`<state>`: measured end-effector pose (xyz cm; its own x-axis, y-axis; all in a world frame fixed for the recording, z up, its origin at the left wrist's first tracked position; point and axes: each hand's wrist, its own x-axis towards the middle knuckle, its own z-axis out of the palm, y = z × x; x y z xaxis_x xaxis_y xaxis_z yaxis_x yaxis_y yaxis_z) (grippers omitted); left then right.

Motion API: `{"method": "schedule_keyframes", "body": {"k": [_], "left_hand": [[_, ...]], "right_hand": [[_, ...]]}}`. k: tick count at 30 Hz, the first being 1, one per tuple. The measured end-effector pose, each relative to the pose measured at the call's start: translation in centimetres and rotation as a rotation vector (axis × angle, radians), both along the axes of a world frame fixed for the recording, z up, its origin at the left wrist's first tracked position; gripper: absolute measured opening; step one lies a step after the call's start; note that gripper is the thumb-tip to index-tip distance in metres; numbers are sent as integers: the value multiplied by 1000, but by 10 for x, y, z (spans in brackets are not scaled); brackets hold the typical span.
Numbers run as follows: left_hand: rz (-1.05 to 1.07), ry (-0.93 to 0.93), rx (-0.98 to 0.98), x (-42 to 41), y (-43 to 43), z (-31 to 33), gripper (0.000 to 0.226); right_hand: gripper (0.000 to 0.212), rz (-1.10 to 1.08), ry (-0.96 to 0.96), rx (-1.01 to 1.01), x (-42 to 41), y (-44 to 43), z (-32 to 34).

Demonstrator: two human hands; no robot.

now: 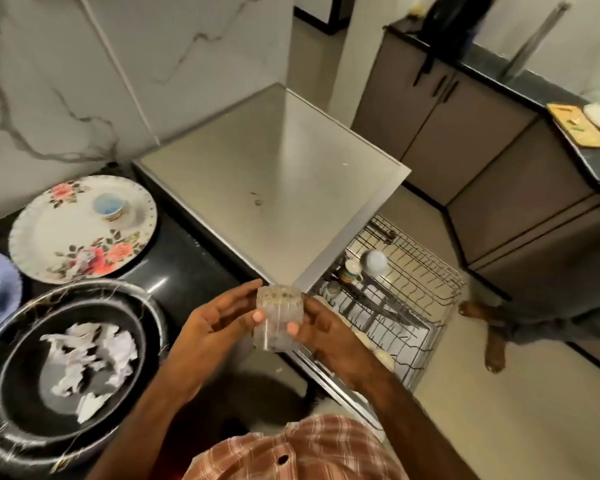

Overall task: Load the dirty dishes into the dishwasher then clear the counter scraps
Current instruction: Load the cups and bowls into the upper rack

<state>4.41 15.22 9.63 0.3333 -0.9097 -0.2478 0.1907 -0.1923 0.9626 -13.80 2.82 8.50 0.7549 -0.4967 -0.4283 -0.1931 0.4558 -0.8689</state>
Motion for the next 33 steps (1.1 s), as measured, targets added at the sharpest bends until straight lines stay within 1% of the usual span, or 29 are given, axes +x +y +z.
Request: {"method": "schedule_keyframes", "body": {"k": [2, 4, 6, 10, 11, 13, 15, 18, 19, 22, 25, 27, 30, 31, 33], "left_hand": [[-52, -93, 44, -7, -19, -5, 45], [-96, -171, 93, -20, -43, -15, 40], [-125, -212, 142, -37, -67, -24, 37], [-173, -265, 210, -74, -111, -37, 33], [-179, -275, 228, -83, -121, -39, 31], [-188, -324, 259, -95, -136, -42, 28], [-168, -361, 278, -102, -149, -48, 26], [-90, -402, 296, -106, -163, -61, 24], [-52, -421, 308, -106, -166, -66, 25], [48, -480, 335, -106, -173, -78, 26], [131, -513, 371, -107, -175, -85, 26], [161, -534, 395, -109, -175, -87, 26], [184, -496, 452, -113, -172, -90, 27], [196, -478, 464, -115, -171, -90, 28], [229, -442, 469, -118, -169, -90, 28]], "right_hand": [[63, -13, 21, -51, -21, -12, -7], [66, -39, 75, -134, -43, -27, -15], [67, -60, 123, -200, -65, -42, -27], [82, -121, 203, -351, -98, -77, -56], [82, -146, 232, -378, -104, -88, -65], [69, -188, 356, -474, -116, -113, -94], [61, -200, 487, -518, -124, -143, -130], [49, -99, 573, -581, -127, -184, -189], [50, -50, 597, -616, -125, -197, -206], [64, 138, 718, -698, -115, -224, -244], [64, 315, 830, -772, -105, -241, -276], [57, 415, 865, -867, -103, -250, -298], [47, 515, 879, -927, -101, -259, -330], [48, 541, 872, -977, -102, -262, -341], [59, 593, 847, -1050, -104, -267, -361]]}}
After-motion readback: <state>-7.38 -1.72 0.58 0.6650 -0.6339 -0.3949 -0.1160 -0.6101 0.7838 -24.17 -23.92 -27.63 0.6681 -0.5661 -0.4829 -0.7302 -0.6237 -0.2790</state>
